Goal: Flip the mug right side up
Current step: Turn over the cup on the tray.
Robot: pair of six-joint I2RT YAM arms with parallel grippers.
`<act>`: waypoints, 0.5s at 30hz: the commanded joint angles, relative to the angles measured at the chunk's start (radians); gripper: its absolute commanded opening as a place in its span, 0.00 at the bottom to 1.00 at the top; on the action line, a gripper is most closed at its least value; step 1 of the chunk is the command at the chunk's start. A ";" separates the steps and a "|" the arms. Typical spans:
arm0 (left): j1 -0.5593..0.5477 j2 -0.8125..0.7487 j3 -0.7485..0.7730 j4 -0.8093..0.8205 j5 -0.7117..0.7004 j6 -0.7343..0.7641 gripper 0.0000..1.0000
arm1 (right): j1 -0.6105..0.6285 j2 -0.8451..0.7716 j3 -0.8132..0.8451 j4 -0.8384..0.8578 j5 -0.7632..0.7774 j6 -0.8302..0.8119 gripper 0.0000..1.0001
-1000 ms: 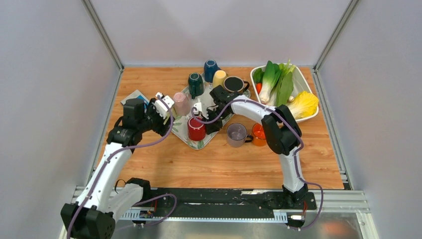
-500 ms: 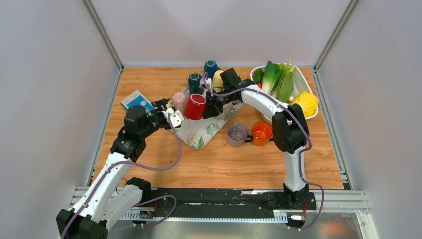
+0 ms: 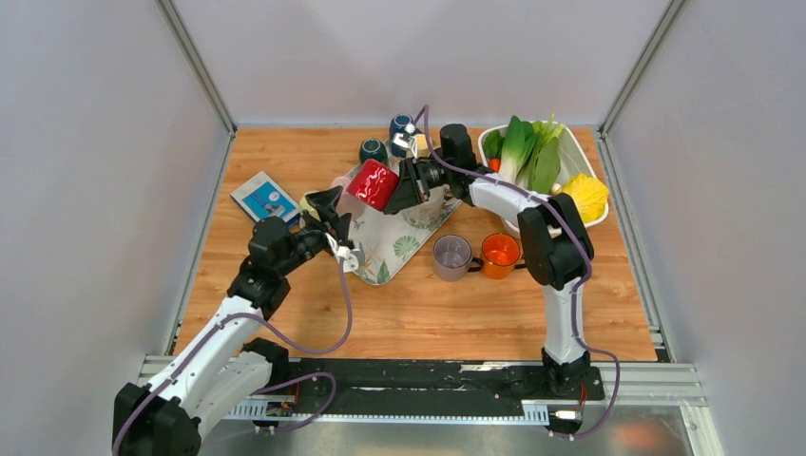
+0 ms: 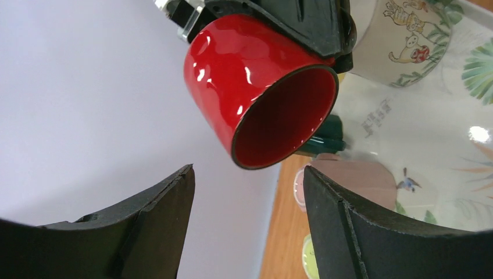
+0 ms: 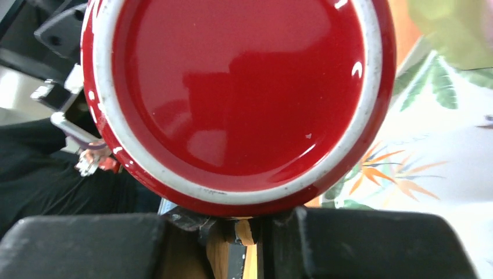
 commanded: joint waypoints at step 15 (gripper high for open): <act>-0.079 0.298 -0.109 0.772 -0.133 0.193 0.64 | 0.022 0.036 0.070 0.202 -0.145 0.177 0.00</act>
